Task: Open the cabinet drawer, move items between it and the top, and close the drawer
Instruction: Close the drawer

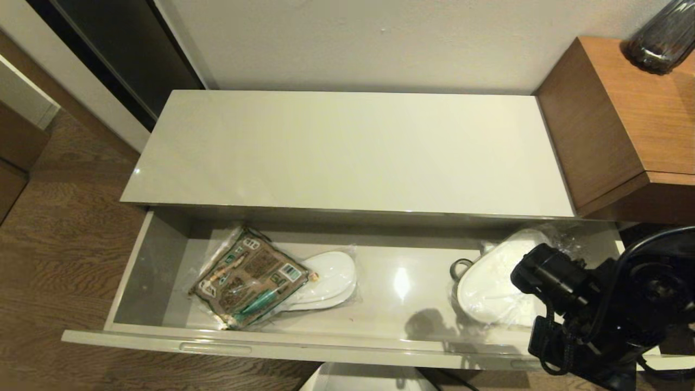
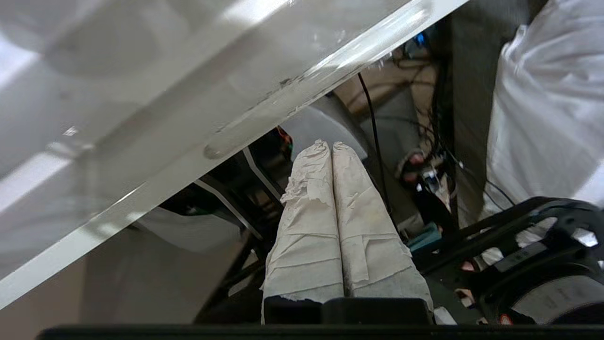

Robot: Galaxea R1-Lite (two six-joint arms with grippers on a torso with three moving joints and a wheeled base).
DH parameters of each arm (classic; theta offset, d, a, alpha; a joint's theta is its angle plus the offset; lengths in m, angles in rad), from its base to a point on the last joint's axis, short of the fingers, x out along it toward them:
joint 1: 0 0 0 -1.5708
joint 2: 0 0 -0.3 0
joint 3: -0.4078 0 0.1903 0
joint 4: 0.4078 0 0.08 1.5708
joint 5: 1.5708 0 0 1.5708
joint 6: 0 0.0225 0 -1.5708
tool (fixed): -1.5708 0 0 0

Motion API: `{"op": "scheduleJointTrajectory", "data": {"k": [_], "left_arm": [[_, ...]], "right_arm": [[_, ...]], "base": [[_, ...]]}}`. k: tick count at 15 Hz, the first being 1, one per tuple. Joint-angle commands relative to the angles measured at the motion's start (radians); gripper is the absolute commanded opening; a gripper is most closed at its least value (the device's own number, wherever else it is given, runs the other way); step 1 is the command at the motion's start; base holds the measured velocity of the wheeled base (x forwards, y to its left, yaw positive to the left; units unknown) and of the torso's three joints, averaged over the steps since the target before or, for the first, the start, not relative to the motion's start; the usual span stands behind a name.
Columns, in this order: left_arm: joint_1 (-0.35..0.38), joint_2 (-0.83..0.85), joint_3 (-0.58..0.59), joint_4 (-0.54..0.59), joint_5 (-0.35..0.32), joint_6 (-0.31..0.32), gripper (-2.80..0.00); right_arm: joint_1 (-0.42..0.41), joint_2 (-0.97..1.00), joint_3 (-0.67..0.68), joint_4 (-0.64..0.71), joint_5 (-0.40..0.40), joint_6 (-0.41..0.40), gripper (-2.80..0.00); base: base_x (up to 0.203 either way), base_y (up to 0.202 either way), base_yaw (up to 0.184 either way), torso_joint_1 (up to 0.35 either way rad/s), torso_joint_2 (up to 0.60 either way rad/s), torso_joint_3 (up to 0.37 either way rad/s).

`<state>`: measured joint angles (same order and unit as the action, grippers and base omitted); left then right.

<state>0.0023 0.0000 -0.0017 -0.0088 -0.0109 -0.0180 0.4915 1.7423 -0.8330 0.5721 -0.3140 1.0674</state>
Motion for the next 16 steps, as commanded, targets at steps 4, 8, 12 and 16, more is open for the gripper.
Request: {"op": "scheduleJointTrajectory", "data": {"k": [4, 8, 12, 16], "left_arm": [[0.001, 0.002, 0.0, 0.0, 0.0, 0.0, -2.8], [0.001, 0.002, 0.0, 0.0, 0.0, 0.0, -2.8], [0.001, 0.002, 0.0, 0.0, 0.0, 0.0, -2.8], [0.001, 0.002, 0.0, 0.0, 0.0, 0.0, -2.8]], "right_arm": [[0.001, 0.174, 0.034, -0.079, -0.001, 0.005, -2.8], [0.0, 0.201, 0.031, -0.087, -0.004, 0.014, -2.8], [-0.001, 0.213, 0.011, -0.154, -0.053, 0.099, -2.8], [-0.002, 0.201, -0.037, -0.166, -0.106, 0.124, -2.8]], "base": [[0.0, 0.0, 0.0, 0.0, 0.0, 0.0], [0.0, 0.0, 0.0, 0.0, 0.0, 0.0], [0.0, 0.0, 0.0, 0.0, 0.0, 0.0], [0.0, 0.0, 0.0, 0.0, 0.0, 0.0]]}}
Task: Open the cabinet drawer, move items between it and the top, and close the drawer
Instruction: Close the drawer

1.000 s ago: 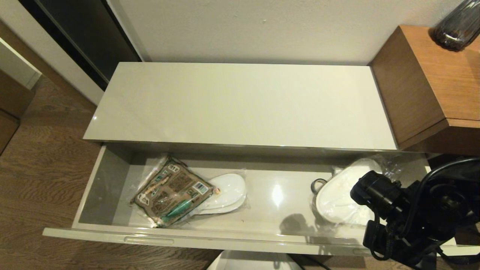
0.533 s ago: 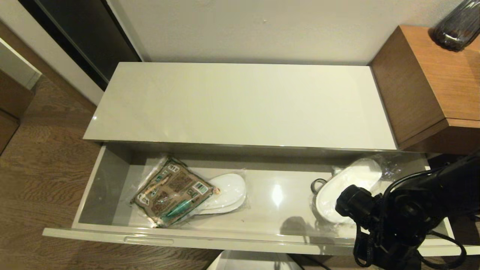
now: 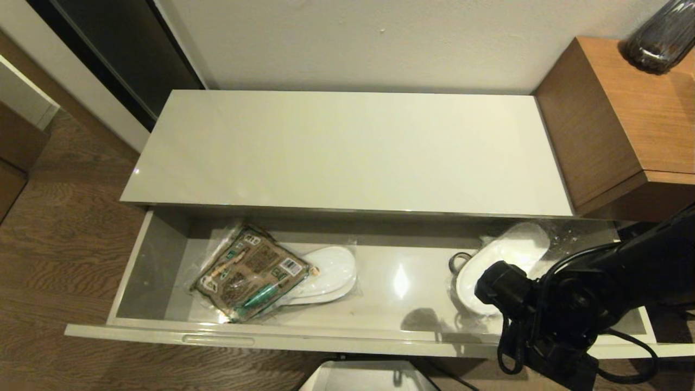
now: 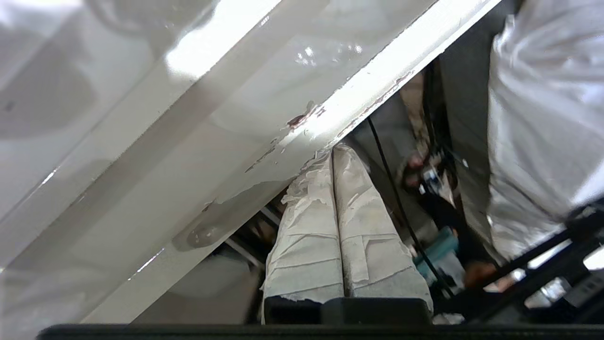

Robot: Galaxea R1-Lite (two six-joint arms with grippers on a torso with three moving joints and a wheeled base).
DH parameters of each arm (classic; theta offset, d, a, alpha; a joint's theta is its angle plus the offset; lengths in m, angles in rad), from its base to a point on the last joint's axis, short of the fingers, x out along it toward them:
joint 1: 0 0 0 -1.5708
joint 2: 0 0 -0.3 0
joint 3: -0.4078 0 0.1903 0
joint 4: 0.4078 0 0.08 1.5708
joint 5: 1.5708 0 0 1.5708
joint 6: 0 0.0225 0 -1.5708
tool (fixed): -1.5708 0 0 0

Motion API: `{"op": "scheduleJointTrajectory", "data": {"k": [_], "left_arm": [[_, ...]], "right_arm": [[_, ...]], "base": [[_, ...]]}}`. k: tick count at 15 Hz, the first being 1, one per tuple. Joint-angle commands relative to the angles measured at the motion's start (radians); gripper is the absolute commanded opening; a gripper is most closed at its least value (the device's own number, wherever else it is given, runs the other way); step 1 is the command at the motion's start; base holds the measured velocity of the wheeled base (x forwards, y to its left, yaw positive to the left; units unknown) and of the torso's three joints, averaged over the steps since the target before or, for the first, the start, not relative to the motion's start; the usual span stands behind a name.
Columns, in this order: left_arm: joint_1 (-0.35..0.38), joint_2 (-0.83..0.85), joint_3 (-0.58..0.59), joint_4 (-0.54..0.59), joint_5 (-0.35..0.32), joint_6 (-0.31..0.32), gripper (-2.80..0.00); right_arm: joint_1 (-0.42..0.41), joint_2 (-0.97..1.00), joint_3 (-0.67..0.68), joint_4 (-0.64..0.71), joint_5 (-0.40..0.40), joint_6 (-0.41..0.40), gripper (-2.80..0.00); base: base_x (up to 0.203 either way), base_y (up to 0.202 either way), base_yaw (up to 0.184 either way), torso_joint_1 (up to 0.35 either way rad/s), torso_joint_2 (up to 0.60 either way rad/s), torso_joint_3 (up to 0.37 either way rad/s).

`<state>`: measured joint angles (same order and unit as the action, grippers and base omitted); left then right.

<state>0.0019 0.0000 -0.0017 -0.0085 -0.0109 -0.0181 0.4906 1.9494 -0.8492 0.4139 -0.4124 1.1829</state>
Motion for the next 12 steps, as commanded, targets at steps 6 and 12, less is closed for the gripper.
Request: {"op": "scheduleJointTrajectory", "data": {"k": [6, 12], "left_arm": [[0.001, 0.002, 0.0, -0.001, 0.0, 0.0, -2.8], [0.0, 0.002, 0.0, -0.001, 0.001, 0.0, -2.8]], "right_arm": [[-0.078, -0.045, -0.216, 0.036, -0.009, -0.051, -2.8], [-0.166, -0.041, -0.611, 0.162, -0.021, -0.123, -2.8]], "base": [[0.0, 0.0, 0.0, 0.0, 0.0, 0.0], [0.0, 0.0, 0.0, 0.0, 0.0, 0.0]]}}
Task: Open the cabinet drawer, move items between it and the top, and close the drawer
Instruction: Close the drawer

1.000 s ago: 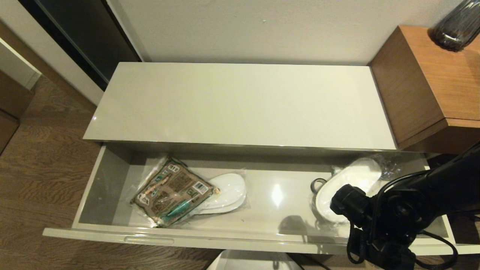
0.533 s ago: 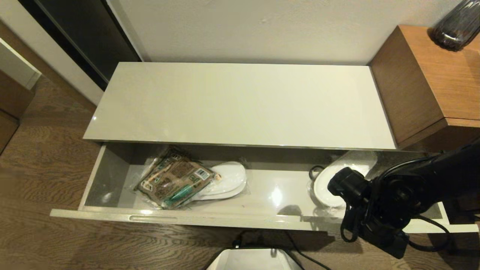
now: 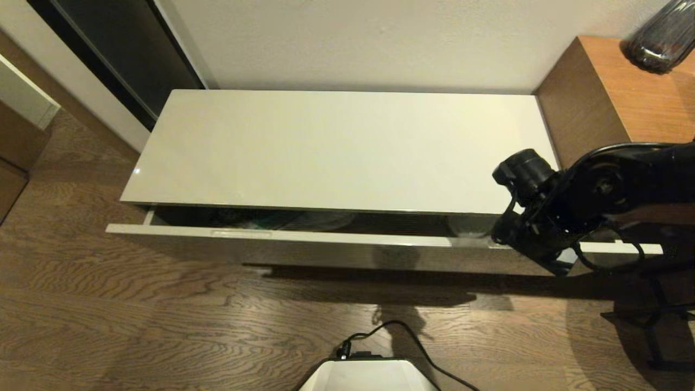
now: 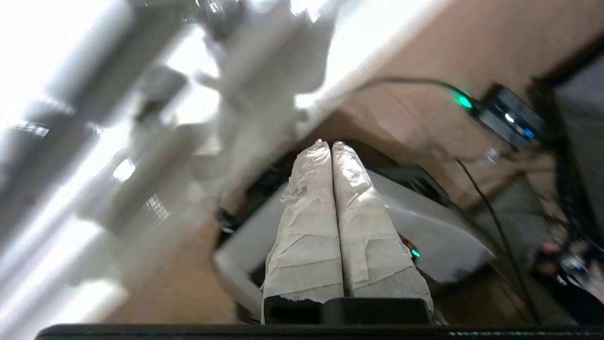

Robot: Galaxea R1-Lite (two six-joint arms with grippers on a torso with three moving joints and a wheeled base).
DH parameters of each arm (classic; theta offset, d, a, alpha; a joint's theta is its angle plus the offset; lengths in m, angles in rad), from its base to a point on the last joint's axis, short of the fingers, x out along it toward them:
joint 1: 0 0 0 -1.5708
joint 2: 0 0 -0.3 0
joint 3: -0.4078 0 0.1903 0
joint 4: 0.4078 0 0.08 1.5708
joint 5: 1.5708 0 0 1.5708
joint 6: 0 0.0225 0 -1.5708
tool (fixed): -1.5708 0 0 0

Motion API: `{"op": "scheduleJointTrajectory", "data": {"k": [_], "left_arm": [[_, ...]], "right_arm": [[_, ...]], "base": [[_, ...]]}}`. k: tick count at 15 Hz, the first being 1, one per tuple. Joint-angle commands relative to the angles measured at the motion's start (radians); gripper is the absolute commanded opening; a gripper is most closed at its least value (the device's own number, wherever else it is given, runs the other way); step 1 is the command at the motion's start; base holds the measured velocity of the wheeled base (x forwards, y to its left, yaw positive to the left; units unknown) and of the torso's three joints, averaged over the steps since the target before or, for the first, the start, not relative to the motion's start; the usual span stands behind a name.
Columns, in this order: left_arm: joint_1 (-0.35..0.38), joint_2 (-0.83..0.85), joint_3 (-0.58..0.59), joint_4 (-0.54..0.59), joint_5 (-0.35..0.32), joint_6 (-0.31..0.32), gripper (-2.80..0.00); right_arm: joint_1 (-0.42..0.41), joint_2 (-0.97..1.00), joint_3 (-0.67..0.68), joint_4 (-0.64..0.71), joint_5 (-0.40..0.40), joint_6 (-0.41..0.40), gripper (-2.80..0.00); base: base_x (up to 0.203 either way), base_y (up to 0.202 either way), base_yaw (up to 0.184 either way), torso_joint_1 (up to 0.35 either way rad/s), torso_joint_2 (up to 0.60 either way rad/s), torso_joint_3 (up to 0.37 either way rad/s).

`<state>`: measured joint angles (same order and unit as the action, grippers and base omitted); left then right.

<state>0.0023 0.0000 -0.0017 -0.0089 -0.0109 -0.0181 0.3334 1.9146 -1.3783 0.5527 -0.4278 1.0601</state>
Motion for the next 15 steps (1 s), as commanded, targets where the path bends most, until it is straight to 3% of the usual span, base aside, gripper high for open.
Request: {"op": "scheduleJointTrajectory", "data": {"k": [1, 4, 8, 11, 15], "left_arm": [[0.001, 0.002, 0.0, 0.0, 0.0, 0.0, -2.8], [0.001, 0.002, 0.0, 0.0, 0.0, 0.0, -2.8], [0.001, 0.002, 0.0, 0.0, 0.0, 0.0, -2.8], [0.001, 0.002, 0.0, 0.0, 0.0, 0.0, -2.8], [0.0, 0.002, 0.0, 0.0, 0.0, 0.0, -2.8]], "right_arm": [[-0.009, -0.008, -0.129, 0.041, -0.025, -0.008, -2.8], [-0.009, -0.044, -0.181, 0.089, -0.057, -0.028, -2.8], [0.0, -0.124, -0.128, 0.128, -0.057, -0.057, -2.8], [0.004, -0.293, -0.085, 0.203, -0.059, -0.118, -2.8], [0.006, -0.641, -0.105, 0.481, -0.12, -0.198, -2.8]], "base": [[0.0, 0.0, 0.0, 0.0, 0.0, 0.0], [0.0, 0.0, 0.0, 0.0, 0.0, 0.0], [0.0, 0.0, 0.0, 0.0, 0.0, 0.0], [0.0, 0.0, 0.0, 0.0, 0.0, 0.0], [0.0, 0.0, 0.0, 0.0, 0.0, 0.0]]}}
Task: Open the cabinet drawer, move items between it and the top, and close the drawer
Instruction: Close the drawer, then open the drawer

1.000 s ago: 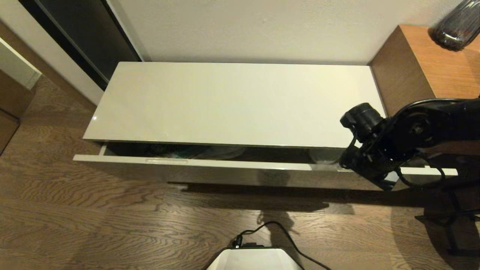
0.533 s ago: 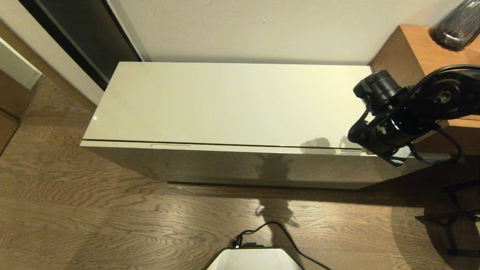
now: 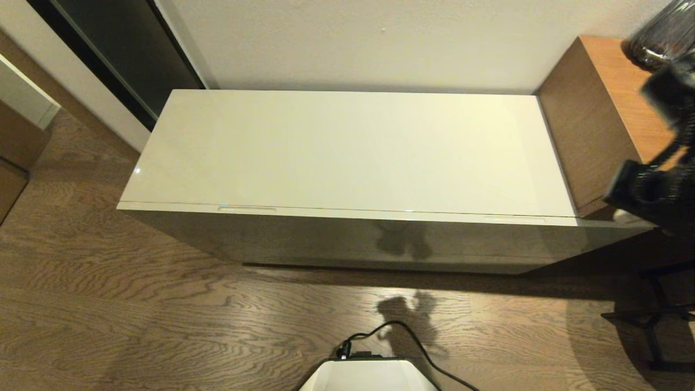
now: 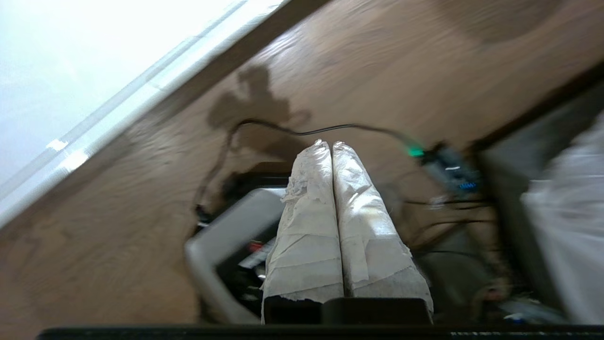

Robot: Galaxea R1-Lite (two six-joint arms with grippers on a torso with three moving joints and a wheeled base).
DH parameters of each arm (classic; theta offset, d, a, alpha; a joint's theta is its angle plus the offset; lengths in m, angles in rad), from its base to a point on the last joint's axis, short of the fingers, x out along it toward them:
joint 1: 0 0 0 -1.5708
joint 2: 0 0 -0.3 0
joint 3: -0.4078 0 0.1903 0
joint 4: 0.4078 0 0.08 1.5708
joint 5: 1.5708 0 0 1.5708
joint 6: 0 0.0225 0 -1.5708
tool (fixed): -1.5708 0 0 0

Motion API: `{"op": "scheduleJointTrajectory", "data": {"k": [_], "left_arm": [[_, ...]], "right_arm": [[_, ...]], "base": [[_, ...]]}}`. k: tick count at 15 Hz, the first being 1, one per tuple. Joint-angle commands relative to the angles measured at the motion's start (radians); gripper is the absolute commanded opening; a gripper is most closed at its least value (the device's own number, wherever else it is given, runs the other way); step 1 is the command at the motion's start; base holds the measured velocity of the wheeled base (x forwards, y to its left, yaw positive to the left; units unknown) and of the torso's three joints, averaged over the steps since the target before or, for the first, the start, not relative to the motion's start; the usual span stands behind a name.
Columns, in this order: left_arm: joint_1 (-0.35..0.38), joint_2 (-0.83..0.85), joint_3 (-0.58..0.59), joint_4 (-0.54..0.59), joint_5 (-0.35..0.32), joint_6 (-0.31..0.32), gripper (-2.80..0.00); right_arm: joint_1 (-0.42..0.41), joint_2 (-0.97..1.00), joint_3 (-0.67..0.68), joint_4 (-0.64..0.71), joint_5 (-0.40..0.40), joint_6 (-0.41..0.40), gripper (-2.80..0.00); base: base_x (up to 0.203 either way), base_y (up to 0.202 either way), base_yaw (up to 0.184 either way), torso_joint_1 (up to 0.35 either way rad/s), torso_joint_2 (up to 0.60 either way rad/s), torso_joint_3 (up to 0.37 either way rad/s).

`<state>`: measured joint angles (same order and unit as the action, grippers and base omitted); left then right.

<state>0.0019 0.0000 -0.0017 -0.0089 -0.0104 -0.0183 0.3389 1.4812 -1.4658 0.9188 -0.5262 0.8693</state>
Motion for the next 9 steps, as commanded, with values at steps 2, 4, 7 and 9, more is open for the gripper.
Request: {"op": "scheduleJointTrajectory", "data": {"k": [2, 4, 7, 9], "left_arm": [[0.001, 0.002, 0.0, 0.0, 0.0, 0.0, -2.8], [0.0, 0.002, 0.0, 0.0, 0.0, 0.0, -2.8], [0.001, 0.002, 0.0, 0.0, 0.0, 0.0, -2.8], [0.001, 0.002, 0.0, 0.0, 0.0, 0.0, -2.8]], "right_arm": [[0.0, -0.366, -0.128, 0.376, -0.061, -0.036, -2.8], [-0.025, -0.452, -0.325, 0.526, -0.08, -0.048, -2.8], [-0.199, -0.625, -0.428, 0.594, 0.0, -0.145, -2.8], [-0.299, -0.752, -0.323, 0.604, 0.114, -0.301, -2.8]], "base": [[0.0, 0.0, 0.0, 0.0, 0.0, 0.0], [0.0, 0.0, 0.0, 0.0, 0.0, 0.0], [0.0, 0.0, 0.0, 0.0, 0.0, 0.0], [0.0, 0.0, 0.0, 0.0, 0.0, 0.0]]}}
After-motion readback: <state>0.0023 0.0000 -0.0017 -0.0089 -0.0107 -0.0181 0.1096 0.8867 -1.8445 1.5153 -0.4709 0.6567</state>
